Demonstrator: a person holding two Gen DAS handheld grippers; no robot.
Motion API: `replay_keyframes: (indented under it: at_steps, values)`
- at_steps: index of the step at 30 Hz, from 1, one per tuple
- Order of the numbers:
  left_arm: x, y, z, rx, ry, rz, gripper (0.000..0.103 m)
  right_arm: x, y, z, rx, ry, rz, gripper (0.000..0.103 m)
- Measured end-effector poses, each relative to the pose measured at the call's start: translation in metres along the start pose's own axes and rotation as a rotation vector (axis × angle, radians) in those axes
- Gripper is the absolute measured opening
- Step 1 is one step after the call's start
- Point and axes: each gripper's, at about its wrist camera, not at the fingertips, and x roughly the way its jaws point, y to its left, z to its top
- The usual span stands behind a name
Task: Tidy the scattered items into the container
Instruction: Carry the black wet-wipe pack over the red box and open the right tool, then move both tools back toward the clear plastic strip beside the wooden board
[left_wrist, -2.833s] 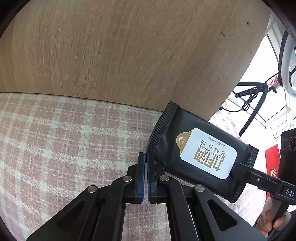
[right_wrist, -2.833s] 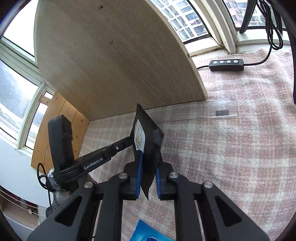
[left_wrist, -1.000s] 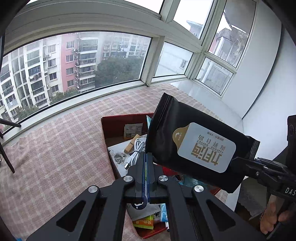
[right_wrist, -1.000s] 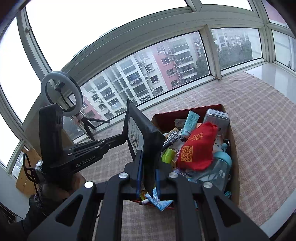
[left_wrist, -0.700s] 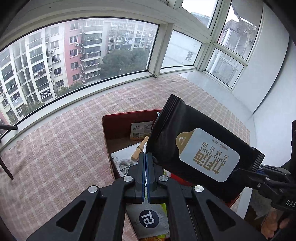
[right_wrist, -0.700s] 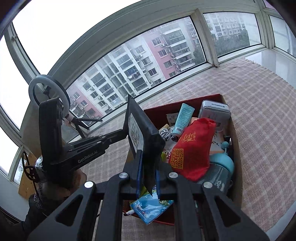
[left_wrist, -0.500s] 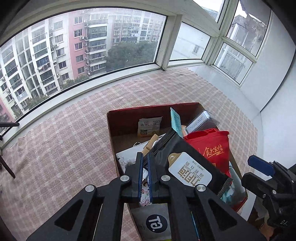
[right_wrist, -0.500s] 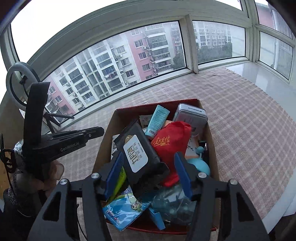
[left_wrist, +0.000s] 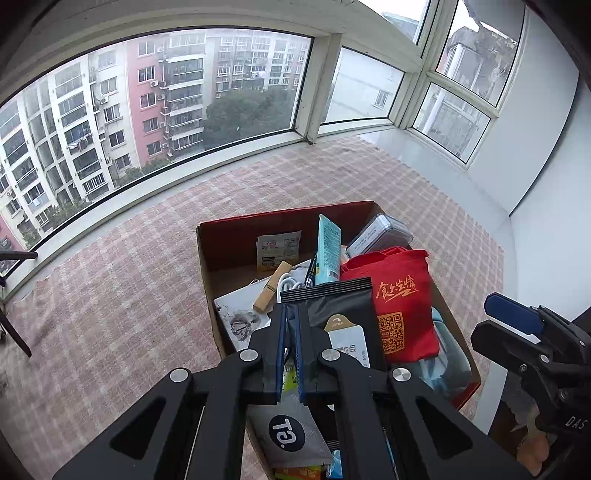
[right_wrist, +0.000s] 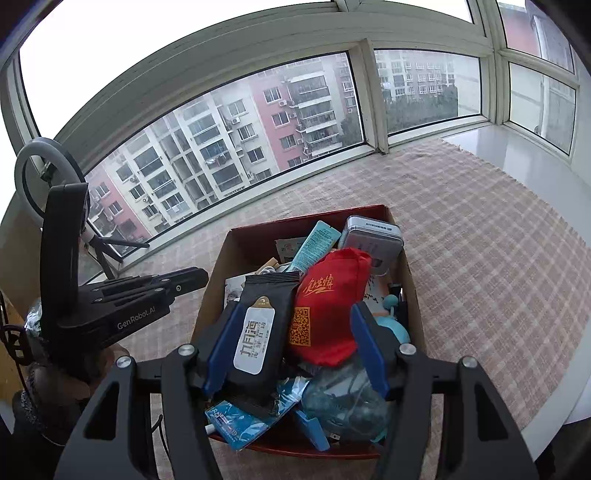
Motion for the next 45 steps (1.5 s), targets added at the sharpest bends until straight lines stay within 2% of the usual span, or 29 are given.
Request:
replay_keyframes:
  at_steps: [4,5,6,7,9,12,17,23,27,32,34,45]
  values:
    - [-0.010,-0.007,-0.004,0.004,-0.009,0.010,0.014,-0.009,0.004,-0.003,-0.014,-0.010,0.000,0.060]
    - [-0.012,-0.010,-0.005,0.005,-0.010,0.015,0.025,-0.012,0.005,-0.004,-0.018,-0.014,0.001,0.060]
    - [-0.014,-0.012,-0.007,0.008,-0.012,0.020,0.041,-0.014,0.005,-0.005,-0.020,-0.020,0.002,0.061]
    - [-0.017,-0.015,-0.008,0.012,-0.019,0.024,0.048,-0.017,0.006,-0.006,-0.020,-0.026,0.002,0.066]
    - [-0.024,-0.020,-0.012,0.020,-0.036,0.028,0.053,-0.022,0.006,-0.008,-0.012,-0.038,0.004,0.072]
    - [-0.033,-0.025,-0.017,0.024,-0.054,0.030,0.063,-0.028,0.009,-0.010,-0.018,-0.049,-0.014,0.073]
    - [-0.048,-0.031,-0.024,0.033,-0.070,0.033,0.063,-0.041,0.018,-0.015,-0.079,-0.067,-0.097,0.073]
    - [-0.073,-0.028,-0.037,0.042,-0.098,0.049,0.063,-0.057,0.025,-0.019,-0.067,-0.104,-0.115,0.073]
    - [-0.098,-0.019,-0.049,0.026,-0.126,0.056,0.063,-0.066,0.036,-0.023,-0.063,-0.123,-0.086,0.073]
    - [-0.138,0.002,-0.072,0.007,-0.167,0.100,0.065,-0.074,0.064,-0.032,-0.088,-0.139,-0.040,0.073]
    - [-0.155,0.013,-0.083,-0.001,-0.182,0.122,0.069,-0.075,0.079,-0.036,-0.101,-0.135,-0.009,0.073]
    - [-0.248,0.091,-0.157,-0.107,-0.242,0.210,0.070,-0.087,0.186,-0.071,-0.206,-0.117,0.089,0.073]
